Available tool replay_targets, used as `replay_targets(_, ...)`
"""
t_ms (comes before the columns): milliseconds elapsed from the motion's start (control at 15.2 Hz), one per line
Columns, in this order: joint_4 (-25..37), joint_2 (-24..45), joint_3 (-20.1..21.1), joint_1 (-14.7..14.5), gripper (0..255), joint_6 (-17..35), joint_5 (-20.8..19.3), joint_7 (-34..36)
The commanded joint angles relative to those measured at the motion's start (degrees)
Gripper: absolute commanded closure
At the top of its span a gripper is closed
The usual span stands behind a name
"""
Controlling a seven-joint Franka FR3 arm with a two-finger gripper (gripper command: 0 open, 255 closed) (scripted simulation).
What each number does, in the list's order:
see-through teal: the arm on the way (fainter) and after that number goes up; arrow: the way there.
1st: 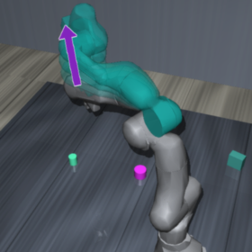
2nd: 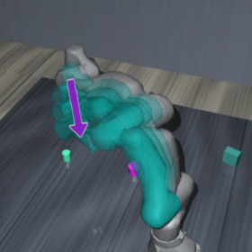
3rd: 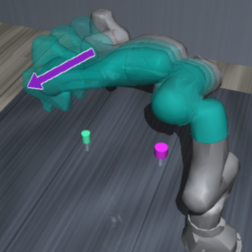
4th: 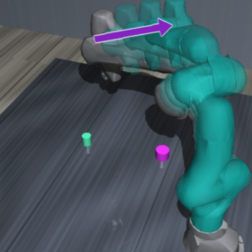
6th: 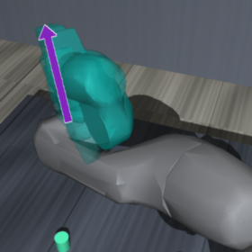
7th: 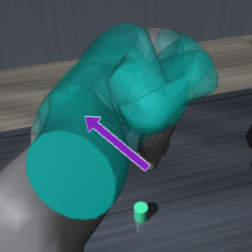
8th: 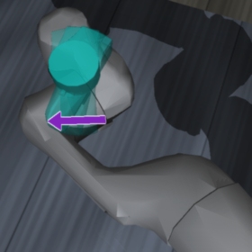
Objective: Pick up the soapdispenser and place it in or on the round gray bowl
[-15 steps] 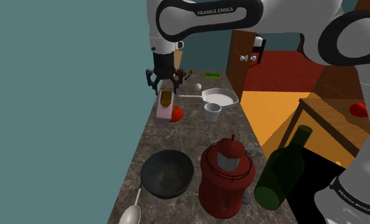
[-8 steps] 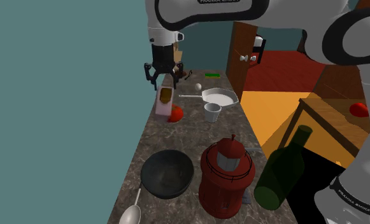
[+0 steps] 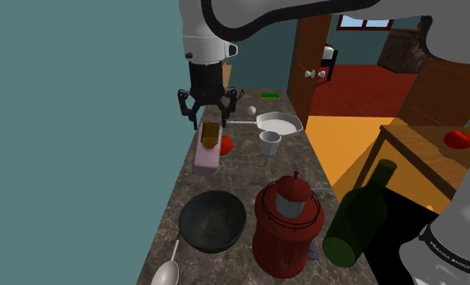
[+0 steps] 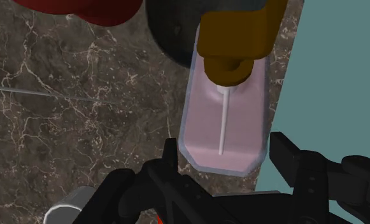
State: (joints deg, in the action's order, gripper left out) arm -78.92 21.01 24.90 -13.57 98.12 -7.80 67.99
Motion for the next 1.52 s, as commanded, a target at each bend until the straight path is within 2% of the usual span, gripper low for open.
replay_targets(0,-2.8,-2.2,0.8,-0.8,255,0.7,0.6,1.9)
replay_targets(264,-7.2,-5.8,2.5,-2.9,255,1.8,1.7,6.0)
replay_targets(1320,-18.2,-4.5,2.0,-2.5,255,13.8,0.8,6.6)
replay_targets(1452,-18.2,-4.5,2.0,-2.5,255,13.8,0.8,6.6)
